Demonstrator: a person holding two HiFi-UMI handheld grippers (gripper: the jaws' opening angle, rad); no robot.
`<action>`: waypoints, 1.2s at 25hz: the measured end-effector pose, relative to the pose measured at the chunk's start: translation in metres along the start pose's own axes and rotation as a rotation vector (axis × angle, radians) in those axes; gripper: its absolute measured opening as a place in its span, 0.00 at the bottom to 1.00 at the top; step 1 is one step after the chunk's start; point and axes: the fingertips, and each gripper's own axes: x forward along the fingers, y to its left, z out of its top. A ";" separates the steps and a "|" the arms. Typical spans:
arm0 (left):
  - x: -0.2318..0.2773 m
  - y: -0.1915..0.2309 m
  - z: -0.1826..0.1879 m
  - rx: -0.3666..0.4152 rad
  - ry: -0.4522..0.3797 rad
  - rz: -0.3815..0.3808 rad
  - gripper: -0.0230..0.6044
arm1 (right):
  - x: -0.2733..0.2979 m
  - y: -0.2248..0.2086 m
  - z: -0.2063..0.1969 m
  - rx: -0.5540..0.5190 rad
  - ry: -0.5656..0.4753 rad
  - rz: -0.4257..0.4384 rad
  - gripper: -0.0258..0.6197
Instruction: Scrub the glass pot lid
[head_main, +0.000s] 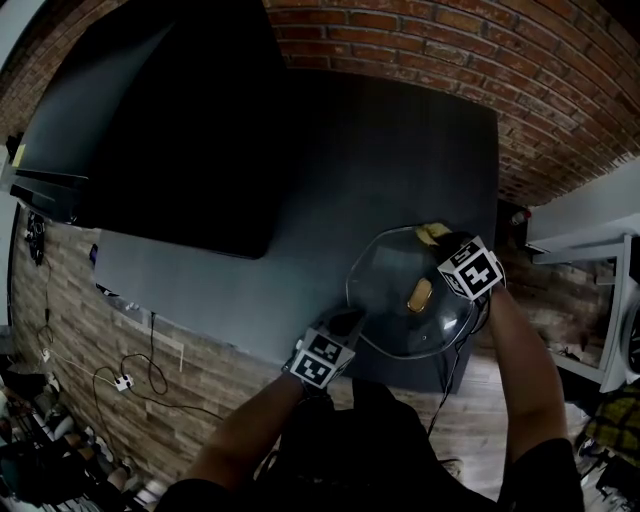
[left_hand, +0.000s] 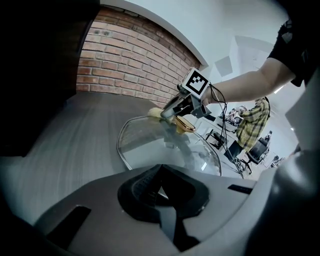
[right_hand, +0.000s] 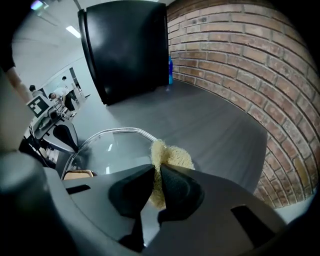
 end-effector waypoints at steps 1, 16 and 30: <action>0.000 0.000 0.000 -0.001 -0.001 0.002 0.09 | -0.002 0.000 -0.002 0.006 -0.001 0.000 0.11; 0.000 0.002 -0.001 -0.013 0.000 -0.003 0.09 | -0.042 0.036 -0.057 0.134 -0.047 -0.034 0.11; 0.000 0.003 -0.002 -0.022 0.024 -0.028 0.09 | -0.055 0.117 -0.072 0.262 -0.109 -0.070 0.11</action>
